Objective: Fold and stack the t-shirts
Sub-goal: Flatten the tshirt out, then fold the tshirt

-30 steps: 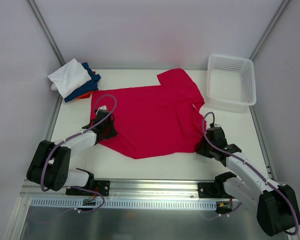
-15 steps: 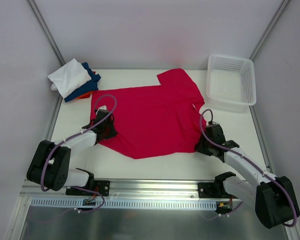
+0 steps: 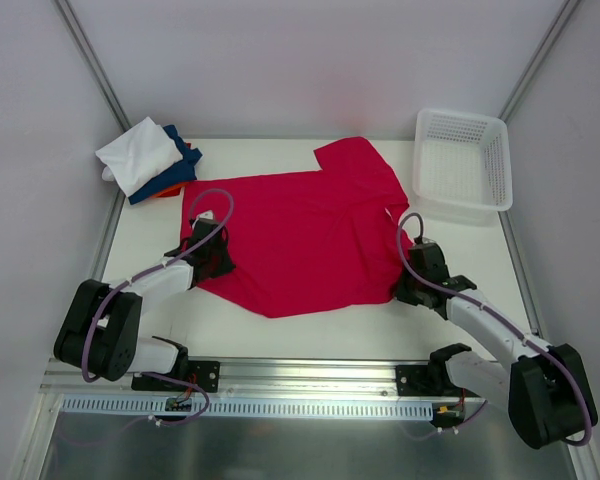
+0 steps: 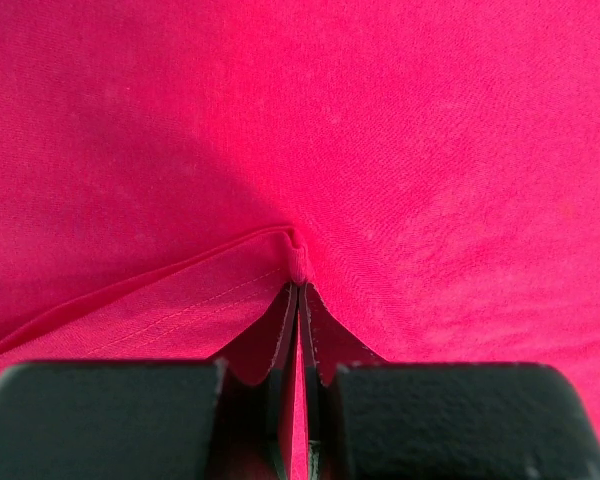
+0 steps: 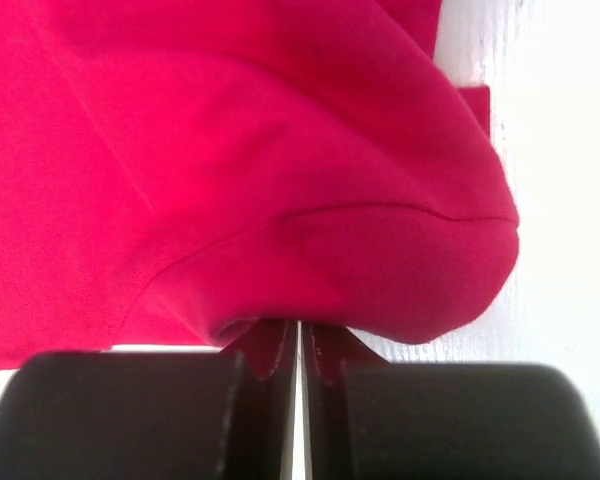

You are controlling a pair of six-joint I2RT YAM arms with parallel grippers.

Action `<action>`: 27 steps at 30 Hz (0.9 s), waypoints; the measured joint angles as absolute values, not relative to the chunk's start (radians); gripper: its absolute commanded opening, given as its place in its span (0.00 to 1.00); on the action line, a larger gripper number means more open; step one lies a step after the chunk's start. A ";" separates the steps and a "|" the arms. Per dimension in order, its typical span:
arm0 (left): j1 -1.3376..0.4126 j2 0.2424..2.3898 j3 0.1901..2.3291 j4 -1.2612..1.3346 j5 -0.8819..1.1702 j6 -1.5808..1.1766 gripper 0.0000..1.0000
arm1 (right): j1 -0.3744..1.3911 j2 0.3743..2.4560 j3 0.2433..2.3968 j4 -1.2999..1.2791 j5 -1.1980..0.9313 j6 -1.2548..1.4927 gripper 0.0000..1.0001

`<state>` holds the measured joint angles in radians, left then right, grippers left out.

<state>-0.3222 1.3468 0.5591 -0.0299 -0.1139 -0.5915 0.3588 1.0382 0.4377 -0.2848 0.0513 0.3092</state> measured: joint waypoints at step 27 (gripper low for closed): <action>-0.322 0.619 0.513 -0.474 -0.253 -0.732 0.00 | 0.366 0.768 0.580 -0.498 0.108 0.282 0.00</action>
